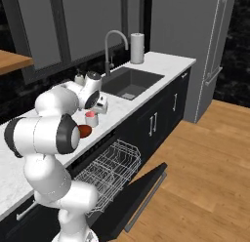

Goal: Pick up the cup and bowl from the counter, place them in the dishwasher, and close the dishwasher door.

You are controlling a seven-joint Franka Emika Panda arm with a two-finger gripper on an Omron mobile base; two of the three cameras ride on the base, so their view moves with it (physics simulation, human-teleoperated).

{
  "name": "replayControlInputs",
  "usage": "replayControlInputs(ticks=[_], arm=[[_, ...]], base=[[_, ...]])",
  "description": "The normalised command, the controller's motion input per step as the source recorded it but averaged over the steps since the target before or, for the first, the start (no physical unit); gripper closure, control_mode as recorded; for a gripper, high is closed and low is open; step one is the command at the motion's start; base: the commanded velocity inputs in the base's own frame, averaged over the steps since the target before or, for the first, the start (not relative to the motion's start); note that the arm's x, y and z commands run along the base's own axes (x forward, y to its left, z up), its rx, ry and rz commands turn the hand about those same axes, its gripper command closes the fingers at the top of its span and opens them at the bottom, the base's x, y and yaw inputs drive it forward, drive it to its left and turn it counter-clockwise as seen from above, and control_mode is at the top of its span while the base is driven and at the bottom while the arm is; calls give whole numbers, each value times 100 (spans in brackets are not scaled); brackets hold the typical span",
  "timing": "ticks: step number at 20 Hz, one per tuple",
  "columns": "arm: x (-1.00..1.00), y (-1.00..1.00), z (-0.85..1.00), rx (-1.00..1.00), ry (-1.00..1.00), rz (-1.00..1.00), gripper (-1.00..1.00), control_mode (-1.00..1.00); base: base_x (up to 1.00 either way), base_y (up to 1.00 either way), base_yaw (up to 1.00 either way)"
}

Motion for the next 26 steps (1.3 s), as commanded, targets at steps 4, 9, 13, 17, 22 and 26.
replayControlInputs(ticks=[4,9,13,17,22,26], arm=[[56,2,-19,0,16,-2,-100,-100],[52,0,-29,0,12,-2,-100,-100],[43,0,-36,0,5,-1,-100,-100],[23,0,-34,0,1,0,-100,-100],[23,3,-40,-1,0,0,-100,-100],[17,0,-31,0,0,0,-100,-100]], base=[[0,0,0],[0,0,0],[0,0,0],[0,0,0],[0,0,0],[0,0,0]])
